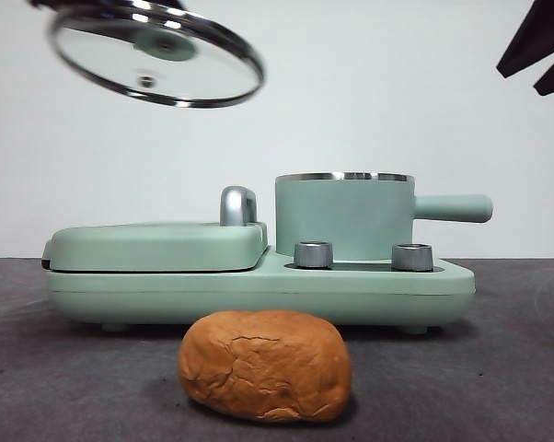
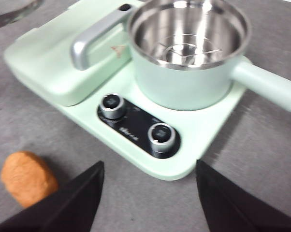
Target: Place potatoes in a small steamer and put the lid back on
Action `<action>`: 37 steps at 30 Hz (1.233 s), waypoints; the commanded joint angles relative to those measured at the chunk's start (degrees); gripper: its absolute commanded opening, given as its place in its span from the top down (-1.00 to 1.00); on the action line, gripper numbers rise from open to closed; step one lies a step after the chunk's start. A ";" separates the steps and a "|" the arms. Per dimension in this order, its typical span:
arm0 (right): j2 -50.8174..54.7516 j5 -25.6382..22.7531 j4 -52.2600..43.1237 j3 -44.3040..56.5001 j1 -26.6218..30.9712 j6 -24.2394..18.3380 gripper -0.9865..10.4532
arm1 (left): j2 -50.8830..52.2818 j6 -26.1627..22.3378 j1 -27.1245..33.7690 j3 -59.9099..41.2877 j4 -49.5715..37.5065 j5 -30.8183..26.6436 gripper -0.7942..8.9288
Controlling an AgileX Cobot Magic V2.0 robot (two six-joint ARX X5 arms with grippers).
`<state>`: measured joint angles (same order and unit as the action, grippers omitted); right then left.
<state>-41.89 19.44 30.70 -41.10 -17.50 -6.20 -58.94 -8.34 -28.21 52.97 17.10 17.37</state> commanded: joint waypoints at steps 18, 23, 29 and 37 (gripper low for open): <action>-12.24 -0.04 -3.37 -1.03 -20.79 -2.23 0.29 | 18.56 3.23 2.10 -3.13 17.05 -10.32 0.81; -19.21 -0.04 -7.39 -1.01 -25.44 -2.23 0.21 | 18.51 3.19 2.93 -3.13 17.99 -10.32 0.81; -27.12 -0.24 -12.96 -1.01 -29.40 -2.73 0.20 | 18.51 3.15 3.45 -3.13 18.01 -10.32 0.81; -35.98 -0.42 -18.60 -1.01 -32.33 -9.31 0.17 | 18.51 2.84 3.54 -3.13 17.97 -10.36 0.81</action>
<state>-76.62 19.20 12.82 -41.10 -49.12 -13.30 -40.42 -5.69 -24.58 49.10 36.69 7.14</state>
